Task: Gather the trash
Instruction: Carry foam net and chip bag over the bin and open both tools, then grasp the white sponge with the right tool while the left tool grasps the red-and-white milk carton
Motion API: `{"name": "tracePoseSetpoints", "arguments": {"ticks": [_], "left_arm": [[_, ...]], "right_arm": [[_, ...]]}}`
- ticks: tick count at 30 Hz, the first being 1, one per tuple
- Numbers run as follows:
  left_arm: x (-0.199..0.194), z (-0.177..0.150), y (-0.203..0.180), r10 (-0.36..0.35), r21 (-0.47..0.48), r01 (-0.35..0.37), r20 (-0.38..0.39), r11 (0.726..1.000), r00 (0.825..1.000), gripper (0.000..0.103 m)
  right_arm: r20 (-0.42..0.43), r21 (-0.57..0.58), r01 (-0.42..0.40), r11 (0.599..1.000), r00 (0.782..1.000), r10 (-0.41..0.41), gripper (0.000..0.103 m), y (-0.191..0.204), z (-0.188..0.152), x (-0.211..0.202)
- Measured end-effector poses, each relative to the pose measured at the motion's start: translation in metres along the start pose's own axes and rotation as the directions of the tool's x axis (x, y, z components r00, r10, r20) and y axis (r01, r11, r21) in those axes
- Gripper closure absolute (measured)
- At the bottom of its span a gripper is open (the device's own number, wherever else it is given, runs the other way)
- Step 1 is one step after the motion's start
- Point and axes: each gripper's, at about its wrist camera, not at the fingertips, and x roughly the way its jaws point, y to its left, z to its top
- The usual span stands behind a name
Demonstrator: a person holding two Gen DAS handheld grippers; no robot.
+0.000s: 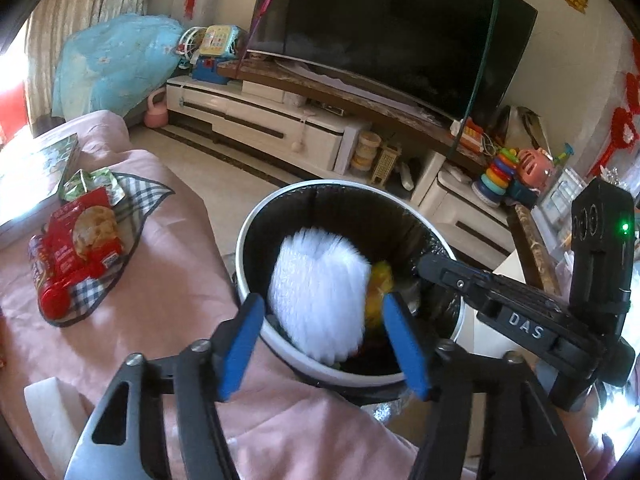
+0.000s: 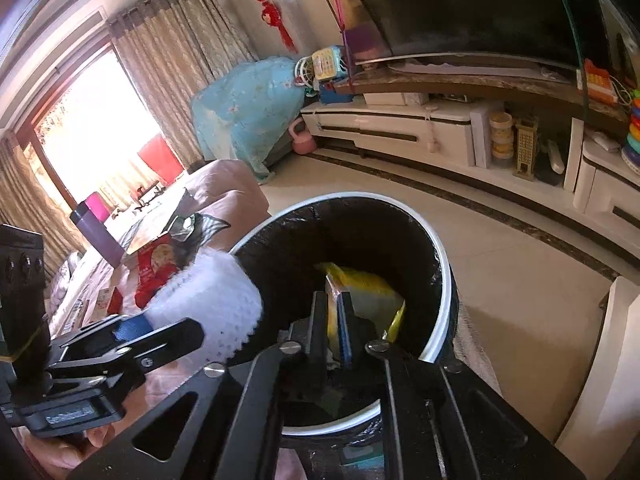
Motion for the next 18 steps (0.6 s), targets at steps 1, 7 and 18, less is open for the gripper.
{"name": "tracePoseSetpoints", "arguments": {"ticks": [1, 7, 18], "left_arm": [[-0.002, -0.001, 0.001, -0.001, -0.006, 0.001, -0.002, 1.0, 1.0, 0.037], [-0.025, -0.019, 0.013, 0.009, -0.027, -0.009, 0.012, 1.0, 1.0, 0.03], [-0.104, -0.079, 0.057, 0.092, -0.106, -0.085, 0.061, 0.991, 0.994, 0.027]], "right_arm": [[0.003, 0.003, -0.001, 1.0, 1.0, 0.001, 0.072, -0.001, 0.0, -0.001], [0.038, 0.017, -0.018, 1.0, 0.999, 0.018, 0.042, 0.005, -0.006, -0.013], [0.087, -0.028, -0.084, 0.996, 0.993, 0.086, 0.01, 0.056, -0.026, -0.031]]}}
